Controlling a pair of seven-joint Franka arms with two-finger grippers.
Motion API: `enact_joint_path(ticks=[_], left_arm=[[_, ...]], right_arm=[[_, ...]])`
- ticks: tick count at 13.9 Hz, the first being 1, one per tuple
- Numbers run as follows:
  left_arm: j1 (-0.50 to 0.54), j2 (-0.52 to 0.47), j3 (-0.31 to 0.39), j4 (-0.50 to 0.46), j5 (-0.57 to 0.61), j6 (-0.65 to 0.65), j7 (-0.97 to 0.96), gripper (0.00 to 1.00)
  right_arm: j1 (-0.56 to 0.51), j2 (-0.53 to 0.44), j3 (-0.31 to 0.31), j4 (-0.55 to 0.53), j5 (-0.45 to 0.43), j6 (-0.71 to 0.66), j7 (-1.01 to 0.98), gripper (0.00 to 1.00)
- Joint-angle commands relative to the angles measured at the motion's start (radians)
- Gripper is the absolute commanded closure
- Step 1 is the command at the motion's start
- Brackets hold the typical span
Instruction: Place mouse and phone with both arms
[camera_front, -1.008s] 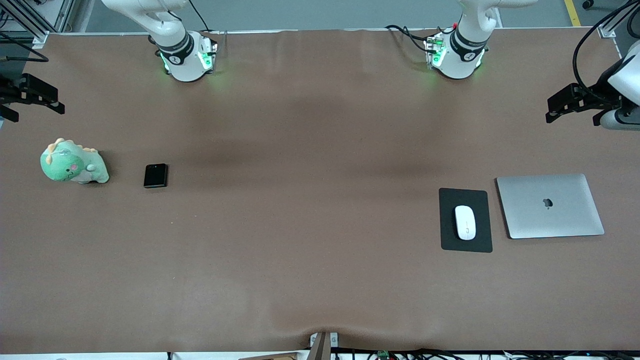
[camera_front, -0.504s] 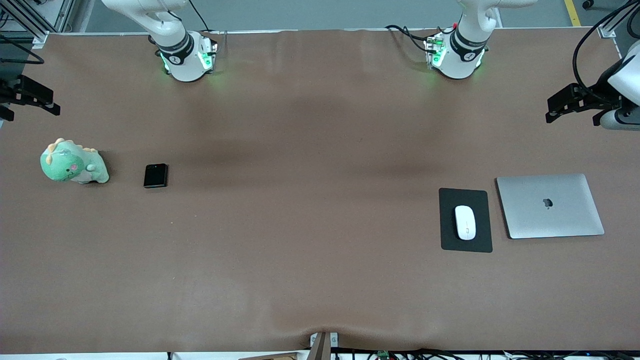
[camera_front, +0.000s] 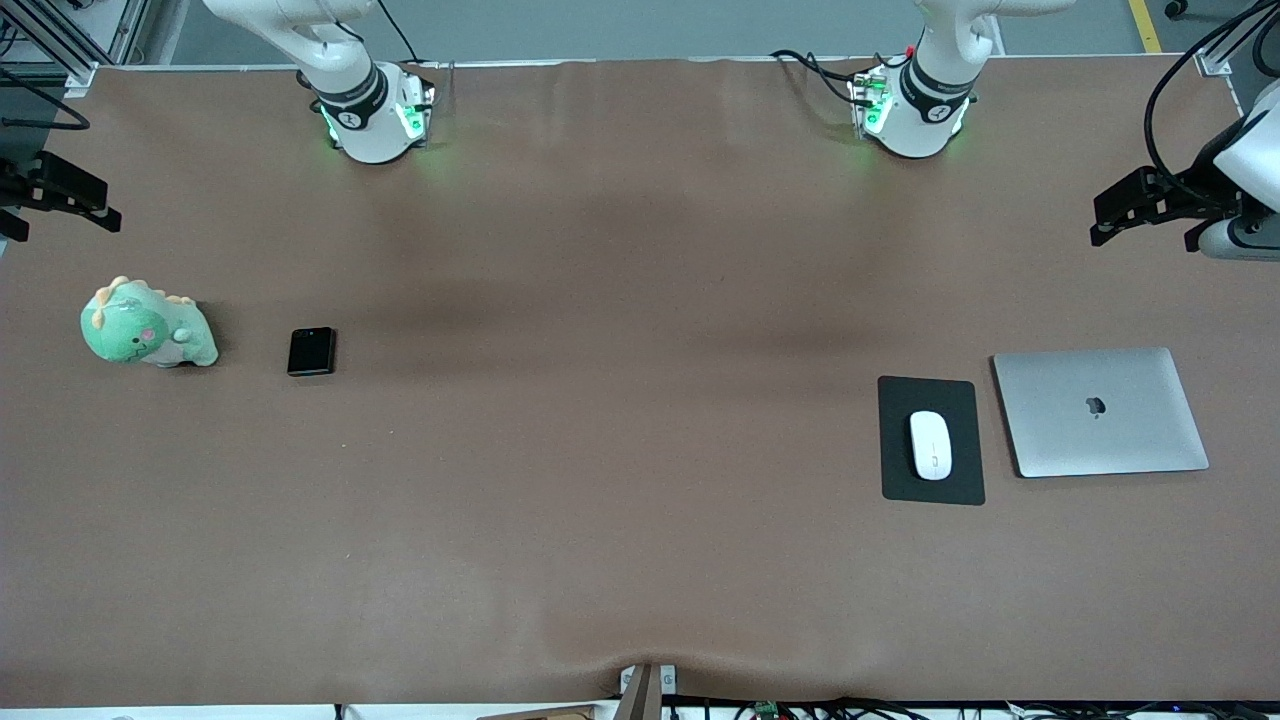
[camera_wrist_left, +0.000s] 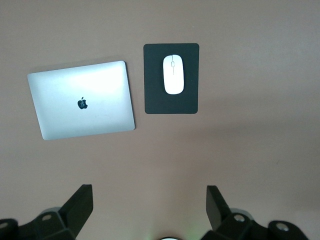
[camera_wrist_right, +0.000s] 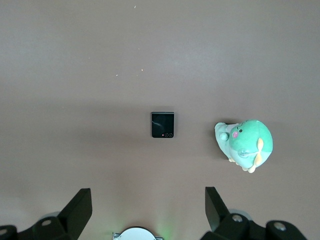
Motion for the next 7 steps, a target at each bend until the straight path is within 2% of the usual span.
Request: enact_joint_path(ticks=[1, 7], left_arm=[[0.002, -0.001, 0.000, 0.002, -0.006, 0.001, 0.010, 0.00], [0.004, 0.000, 0.000, 0.002, -0.006, 0.001, 0.011, 0.00]], right_arm=[[0.006, -0.022, 0.007, -0.009, -0.015, 0.006, 0.021, 0.00], [-0.005, -0.020, 0.004, -0.006, -0.005, 0.006, 0.019, 0.00]])
